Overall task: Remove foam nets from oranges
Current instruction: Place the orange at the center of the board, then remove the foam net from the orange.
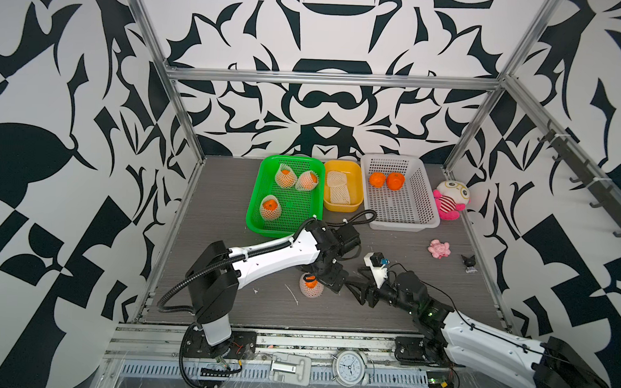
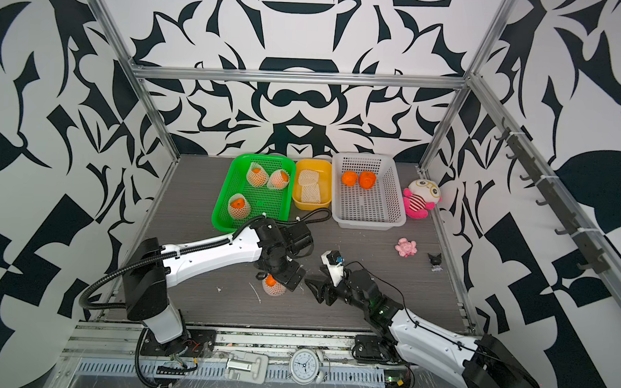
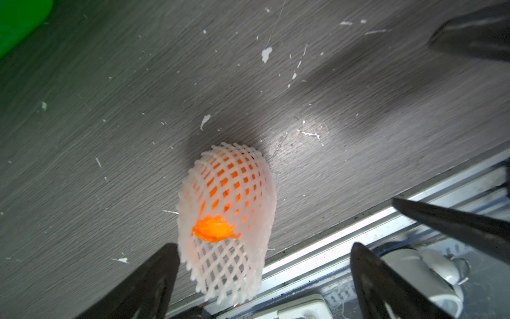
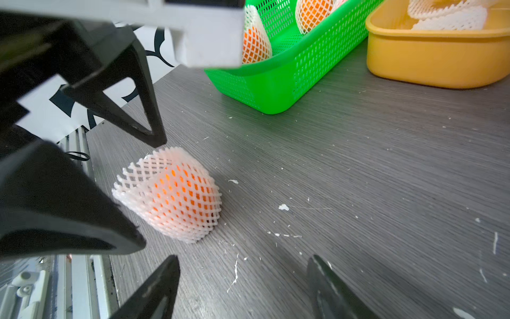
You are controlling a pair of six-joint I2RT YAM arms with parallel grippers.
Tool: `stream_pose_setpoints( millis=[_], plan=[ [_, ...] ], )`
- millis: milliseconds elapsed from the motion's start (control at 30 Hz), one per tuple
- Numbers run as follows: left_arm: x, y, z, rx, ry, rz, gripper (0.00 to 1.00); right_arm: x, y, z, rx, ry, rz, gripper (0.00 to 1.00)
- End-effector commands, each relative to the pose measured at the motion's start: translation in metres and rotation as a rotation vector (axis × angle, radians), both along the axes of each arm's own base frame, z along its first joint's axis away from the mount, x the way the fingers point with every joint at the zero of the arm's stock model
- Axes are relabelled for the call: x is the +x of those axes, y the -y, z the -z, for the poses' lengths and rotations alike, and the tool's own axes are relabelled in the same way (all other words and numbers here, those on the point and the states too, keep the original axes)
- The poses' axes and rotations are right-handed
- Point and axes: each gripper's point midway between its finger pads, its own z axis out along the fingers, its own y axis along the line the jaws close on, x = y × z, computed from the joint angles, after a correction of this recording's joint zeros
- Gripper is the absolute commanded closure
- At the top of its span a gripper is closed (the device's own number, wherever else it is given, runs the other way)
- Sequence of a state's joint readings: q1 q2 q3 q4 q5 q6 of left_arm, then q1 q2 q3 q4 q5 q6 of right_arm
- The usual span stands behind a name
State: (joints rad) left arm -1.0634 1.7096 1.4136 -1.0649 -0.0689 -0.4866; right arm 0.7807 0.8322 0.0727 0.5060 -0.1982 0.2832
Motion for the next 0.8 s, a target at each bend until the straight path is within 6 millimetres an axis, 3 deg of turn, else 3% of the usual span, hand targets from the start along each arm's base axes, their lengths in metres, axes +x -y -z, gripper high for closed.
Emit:
stream_pose_setpoints(
  millis=[0, 200, 400, 767],
  plan=[
    [0.006, -0.004, -0.023, -0.084, 0.032, -0.064, 0.00, 0.002, -0.007, -0.025, 0.045, 0.085, -0.029, 0.21],
    [0.020, -0.020, -0.037, -0.269, 0.049, -0.193, 0.01, -0.006, -0.018, -0.037, 0.028, 0.153, -0.129, 0.12],
    [0.032, -0.043, -0.048, -0.516, 0.023, -0.328, 0.01, -0.010, -0.048, -0.039, -0.023, 0.206, -0.299, 0.04],
    [0.024, -0.069, -0.037, -0.647, -0.075, -0.388, 0.01, -0.013, -0.089, -0.029, -0.082, 0.268, -0.499, 0.01]
  ],
)
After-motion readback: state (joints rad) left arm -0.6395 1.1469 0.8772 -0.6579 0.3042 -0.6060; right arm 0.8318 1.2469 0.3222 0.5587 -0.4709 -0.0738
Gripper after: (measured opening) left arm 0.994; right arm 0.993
